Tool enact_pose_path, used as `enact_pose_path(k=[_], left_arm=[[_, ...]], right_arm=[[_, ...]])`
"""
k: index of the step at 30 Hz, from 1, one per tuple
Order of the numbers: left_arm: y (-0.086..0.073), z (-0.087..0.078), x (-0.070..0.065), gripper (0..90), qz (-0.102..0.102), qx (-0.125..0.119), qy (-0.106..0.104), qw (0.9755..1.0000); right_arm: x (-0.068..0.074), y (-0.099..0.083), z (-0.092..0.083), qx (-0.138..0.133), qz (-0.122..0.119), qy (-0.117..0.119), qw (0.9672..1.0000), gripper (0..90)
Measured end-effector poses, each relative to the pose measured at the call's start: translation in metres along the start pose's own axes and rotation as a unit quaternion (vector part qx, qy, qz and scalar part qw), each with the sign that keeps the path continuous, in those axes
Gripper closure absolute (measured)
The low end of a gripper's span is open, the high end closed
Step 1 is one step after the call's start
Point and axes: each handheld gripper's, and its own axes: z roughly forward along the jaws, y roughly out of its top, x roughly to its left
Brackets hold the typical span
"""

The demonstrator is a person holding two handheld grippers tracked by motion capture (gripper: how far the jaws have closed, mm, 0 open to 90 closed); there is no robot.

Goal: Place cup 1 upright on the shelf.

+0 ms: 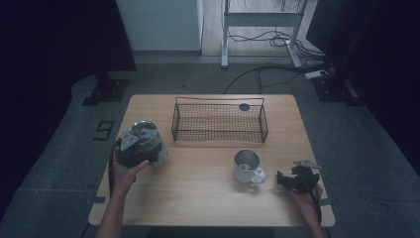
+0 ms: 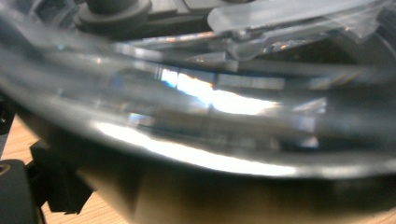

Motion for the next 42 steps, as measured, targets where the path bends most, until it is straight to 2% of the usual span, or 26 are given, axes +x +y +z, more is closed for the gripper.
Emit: enact_pose_path(k=[17, 42], left_arm=[[0.019, -0.018, -0.004, 4.4, 0.004, -0.024, -0.003, 0.9997], [0.034, -0.015, -0.017, 4.4, 0.004, -0.034, -0.014, 0.9993]], right_arm=[[0.000, 0.000, 0.000, 0.000, 0.000, 0.000, 1.0000, 2.4], [0.000, 0.000, 0.000, 0.000, 0.000, 0.000, 1.0000, 2.4]])
